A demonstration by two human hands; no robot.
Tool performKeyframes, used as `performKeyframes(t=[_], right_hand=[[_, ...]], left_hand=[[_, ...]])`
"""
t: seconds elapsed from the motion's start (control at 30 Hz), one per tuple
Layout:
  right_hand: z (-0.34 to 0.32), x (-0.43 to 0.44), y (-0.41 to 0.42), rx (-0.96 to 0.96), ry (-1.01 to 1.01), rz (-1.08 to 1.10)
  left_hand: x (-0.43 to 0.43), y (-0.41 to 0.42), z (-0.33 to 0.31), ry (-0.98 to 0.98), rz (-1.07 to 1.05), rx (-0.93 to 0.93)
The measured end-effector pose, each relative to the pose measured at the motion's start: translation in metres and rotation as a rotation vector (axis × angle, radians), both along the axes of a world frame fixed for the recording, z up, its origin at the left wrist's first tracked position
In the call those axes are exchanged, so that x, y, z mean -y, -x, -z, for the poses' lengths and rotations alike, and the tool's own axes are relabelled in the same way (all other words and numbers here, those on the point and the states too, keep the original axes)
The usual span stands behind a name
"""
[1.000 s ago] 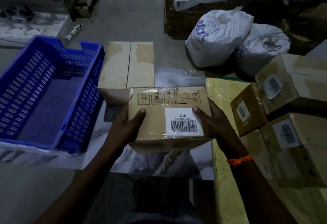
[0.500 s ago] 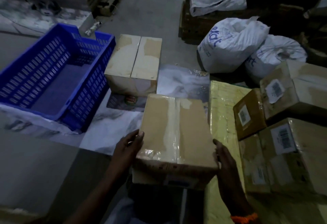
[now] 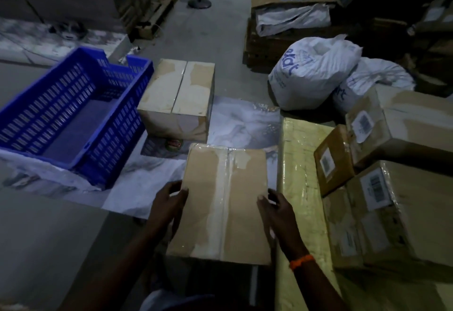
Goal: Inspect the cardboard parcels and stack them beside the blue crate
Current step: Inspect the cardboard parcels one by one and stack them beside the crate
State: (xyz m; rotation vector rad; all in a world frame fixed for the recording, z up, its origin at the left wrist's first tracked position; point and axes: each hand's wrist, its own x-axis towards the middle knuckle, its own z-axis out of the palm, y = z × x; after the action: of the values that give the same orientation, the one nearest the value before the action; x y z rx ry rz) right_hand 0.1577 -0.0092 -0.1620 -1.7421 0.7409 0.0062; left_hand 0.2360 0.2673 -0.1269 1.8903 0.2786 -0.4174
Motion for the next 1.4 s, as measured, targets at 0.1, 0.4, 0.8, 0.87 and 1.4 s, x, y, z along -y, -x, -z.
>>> performKeyframes(t=[0.1, 0.4, 0.8, 0.87, 1.4], right_hand=[[0.000, 0.007, -0.041, -0.018, -0.130, 0.005], [-0.055, 0.013, -0.051, 0.181, -0.089, 0.089], [-0.094, 0.010, -0.015, 0.408, -0.091, 0.190], [-0.086, 0.006, -0.007, 0.408, -0.076, 0.164], [-0.114, 0.013, -0.040, 0.430, 0.806, -0.206]], left_hand=[[0.008, -0.030, -0.007, -0.032, 0.085, -0.005], [0.028, -0.046, -0.033, 0.221, 0.012, 0.059], [0.051, 0.001, -0.062, 0.309, -0.139, 0.314], [0.051, 0.010, -0.057, 0.302, -0.166, 0.315], [0.052, -0.028, -0.071, -0.293, 0.193, 0.840]])
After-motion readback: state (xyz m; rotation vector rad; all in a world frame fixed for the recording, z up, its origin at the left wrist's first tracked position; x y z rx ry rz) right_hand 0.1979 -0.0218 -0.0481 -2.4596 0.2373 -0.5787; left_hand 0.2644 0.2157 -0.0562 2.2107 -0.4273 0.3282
